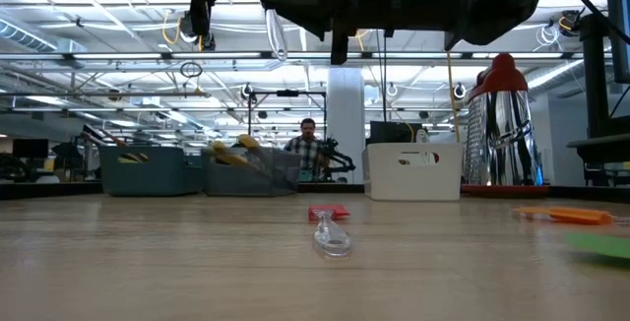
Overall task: Pick & Place Kitchen Items
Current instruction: Put the left green spatula into the white bin
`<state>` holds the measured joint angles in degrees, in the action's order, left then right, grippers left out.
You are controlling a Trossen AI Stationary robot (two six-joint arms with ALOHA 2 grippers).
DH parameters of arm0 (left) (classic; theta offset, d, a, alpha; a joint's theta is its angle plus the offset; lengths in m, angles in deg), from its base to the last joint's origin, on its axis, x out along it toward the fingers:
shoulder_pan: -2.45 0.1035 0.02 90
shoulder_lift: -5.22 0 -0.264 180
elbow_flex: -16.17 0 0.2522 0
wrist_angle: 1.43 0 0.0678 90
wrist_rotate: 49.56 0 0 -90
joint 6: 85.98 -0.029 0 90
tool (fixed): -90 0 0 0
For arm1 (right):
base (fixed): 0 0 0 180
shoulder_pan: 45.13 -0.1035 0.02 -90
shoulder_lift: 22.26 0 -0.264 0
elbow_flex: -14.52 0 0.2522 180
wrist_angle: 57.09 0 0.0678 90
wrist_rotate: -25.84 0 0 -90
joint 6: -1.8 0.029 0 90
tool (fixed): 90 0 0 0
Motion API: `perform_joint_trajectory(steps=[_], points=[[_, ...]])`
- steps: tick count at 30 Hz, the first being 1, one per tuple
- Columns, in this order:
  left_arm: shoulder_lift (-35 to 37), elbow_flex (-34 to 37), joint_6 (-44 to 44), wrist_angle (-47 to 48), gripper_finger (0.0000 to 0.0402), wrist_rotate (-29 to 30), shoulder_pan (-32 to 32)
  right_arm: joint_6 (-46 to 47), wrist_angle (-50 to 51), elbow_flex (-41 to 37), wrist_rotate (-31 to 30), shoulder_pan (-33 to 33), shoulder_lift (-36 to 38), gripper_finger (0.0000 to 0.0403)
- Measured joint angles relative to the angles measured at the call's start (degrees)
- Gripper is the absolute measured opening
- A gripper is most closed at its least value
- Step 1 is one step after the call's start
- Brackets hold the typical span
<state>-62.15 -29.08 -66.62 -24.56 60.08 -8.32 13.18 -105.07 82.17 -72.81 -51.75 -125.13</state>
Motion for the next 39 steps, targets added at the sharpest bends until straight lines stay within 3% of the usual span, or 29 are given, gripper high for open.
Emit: perform_joint_trajectory(steps=[39], points=[[-2.8, 0.3, -0.2, -2.3, 0.0044, -0.6, 0.2, -0.3, -2.7, 1.1, 4.4, 2.5, 0.2, 0.0004]])
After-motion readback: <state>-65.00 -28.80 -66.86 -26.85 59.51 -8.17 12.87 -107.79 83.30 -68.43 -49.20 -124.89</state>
